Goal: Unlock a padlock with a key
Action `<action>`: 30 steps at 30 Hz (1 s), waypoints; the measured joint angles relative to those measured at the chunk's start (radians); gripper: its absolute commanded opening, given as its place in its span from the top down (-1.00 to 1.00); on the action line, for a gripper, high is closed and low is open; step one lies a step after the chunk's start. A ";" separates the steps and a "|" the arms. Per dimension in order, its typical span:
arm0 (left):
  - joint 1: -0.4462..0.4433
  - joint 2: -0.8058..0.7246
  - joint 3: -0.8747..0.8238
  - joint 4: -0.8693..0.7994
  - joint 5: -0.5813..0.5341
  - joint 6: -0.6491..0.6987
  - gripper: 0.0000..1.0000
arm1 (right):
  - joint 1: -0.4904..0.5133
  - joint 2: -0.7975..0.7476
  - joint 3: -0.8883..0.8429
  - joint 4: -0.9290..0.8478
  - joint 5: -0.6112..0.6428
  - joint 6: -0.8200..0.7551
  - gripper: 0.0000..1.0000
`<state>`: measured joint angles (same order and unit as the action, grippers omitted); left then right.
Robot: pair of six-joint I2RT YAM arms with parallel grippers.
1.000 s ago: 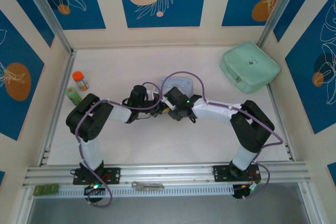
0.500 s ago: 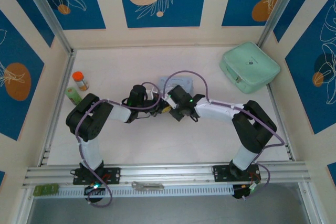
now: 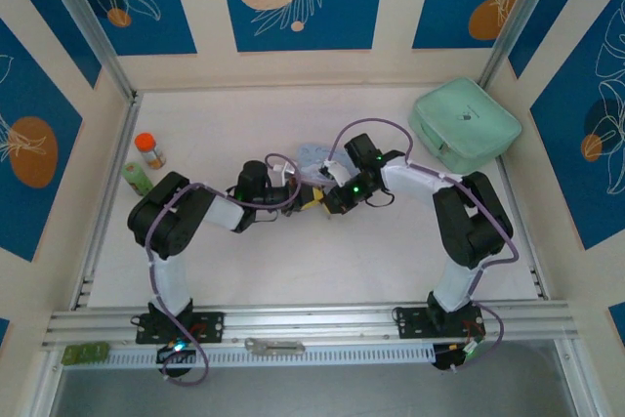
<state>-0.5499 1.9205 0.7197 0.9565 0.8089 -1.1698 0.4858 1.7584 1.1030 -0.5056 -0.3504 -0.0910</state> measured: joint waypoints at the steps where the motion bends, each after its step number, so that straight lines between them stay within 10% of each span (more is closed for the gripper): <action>1: 0.000 0.005 0.000 0.012 0.004 0.000 1.00 | -0.007 0.004 0.004 -0.006 -0.016 -0.005 1.00; 14: 0.006 0.012 0.000 0.069 0.018 0.031 1.00 | -0.056 0.030 0.047 -0.067 -0.132 -0.037 1.00; 30: 0.004 -0.029 0.009 -0.060 -0.005 0.124 1.00 | -0.056 -0.008 0.005 0.001 -0.139 0.075 0.11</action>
<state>-0.5461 1.8915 0.7288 0.8967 0.8036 -1.0454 0.4301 1.7500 1.1084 -0.5049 -0.4896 -0.0158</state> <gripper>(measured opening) 0.054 0.386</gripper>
